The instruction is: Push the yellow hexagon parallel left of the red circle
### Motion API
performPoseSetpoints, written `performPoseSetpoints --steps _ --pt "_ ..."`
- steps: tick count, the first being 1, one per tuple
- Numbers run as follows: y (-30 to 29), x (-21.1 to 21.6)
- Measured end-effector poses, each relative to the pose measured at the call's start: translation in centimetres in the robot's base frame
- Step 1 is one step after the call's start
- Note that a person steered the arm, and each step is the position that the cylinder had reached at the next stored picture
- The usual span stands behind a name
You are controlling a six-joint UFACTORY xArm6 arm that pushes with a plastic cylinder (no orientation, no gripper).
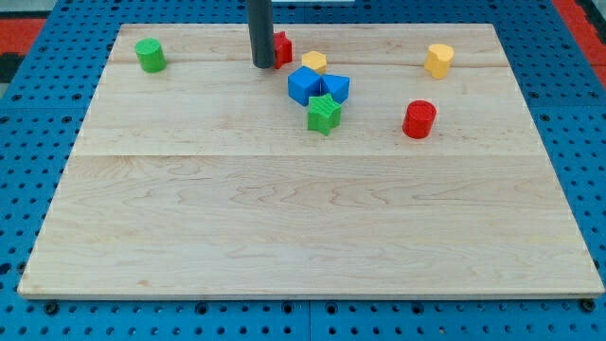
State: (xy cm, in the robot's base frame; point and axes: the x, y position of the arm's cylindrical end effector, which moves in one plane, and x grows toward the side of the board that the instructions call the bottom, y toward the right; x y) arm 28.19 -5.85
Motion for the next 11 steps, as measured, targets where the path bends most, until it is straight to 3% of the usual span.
performPoseSetpoints --steps 2,3,4,6,7,8,10,11 --pt "-0.1 9.6" --pt "-0.1 8.4" --pt "-1.3 4.5" --pt "6.1 -0.3" --pt "4.4 -1.7" --pt "6.6 -2.7" --pt "14.5 -1.2" --pt "12.6 5.3"
